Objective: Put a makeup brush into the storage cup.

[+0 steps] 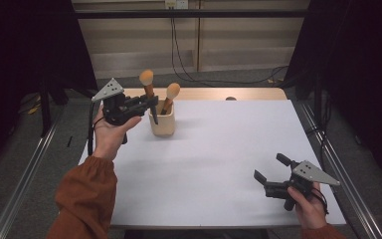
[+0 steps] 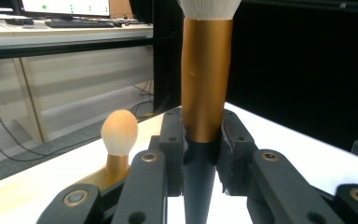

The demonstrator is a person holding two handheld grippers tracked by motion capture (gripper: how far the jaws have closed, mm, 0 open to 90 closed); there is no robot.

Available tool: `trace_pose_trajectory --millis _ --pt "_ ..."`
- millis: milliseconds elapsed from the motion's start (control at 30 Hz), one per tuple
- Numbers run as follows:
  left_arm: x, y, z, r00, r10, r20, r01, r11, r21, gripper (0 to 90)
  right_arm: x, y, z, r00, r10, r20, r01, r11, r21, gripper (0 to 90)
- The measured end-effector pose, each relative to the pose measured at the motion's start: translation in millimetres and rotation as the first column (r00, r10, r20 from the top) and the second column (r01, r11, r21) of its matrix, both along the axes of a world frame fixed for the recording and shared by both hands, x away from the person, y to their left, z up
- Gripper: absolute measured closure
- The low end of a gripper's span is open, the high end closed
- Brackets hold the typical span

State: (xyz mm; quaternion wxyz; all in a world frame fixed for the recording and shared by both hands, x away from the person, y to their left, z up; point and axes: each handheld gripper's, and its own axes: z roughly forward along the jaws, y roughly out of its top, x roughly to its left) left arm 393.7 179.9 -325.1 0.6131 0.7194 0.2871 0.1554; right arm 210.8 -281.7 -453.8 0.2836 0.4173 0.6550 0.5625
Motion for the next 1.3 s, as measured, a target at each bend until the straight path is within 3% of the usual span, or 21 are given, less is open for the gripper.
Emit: trace_pose_trajectory --millis 700,800,1000,1167,1300 --pt "37.1 -6.0 3.8 0.9964 0.079 0.029 -0.080 0.9964 0.027 74.3 0.2 -0.5 -1.5 1.0000 0.008 0.003 -0.008 1.000 -0.002 0.0" --pt "42.6 -5.7 -1.2 0.9955 0.091 0.028 -0.091 0.9956 0.018 74.3 -0.2 -0.7 -1.5 1.0000 0.008 0.004 -0.008 1.000 0.000 0.0" --pt "49.6 -9.4 -10.9 0.9946 0.103 0.016 -0.103 0.9930 0.056 74.3 0.2 -0.6 -1.9 0.9999 0.011 0.004 -0.011 1.000 0.009 0.0" --pt "52.3 -10.8 -15.9 0.9957 0.092 0.010 -0.092 0.9949 0.041 74.3 0.5 -0.4 -2.8 0.9998 0.019 0.001 -0.019 1.000 0.001 0.0" --pt "53.6 -12.3 -20.8 0.9960 0.087 0.017 -0.088 0.9945 0.056 74.3 0.4 -0.6 -2.7 0.9999 0.015 0.003 -0.015 1.000 0.003 0.0"
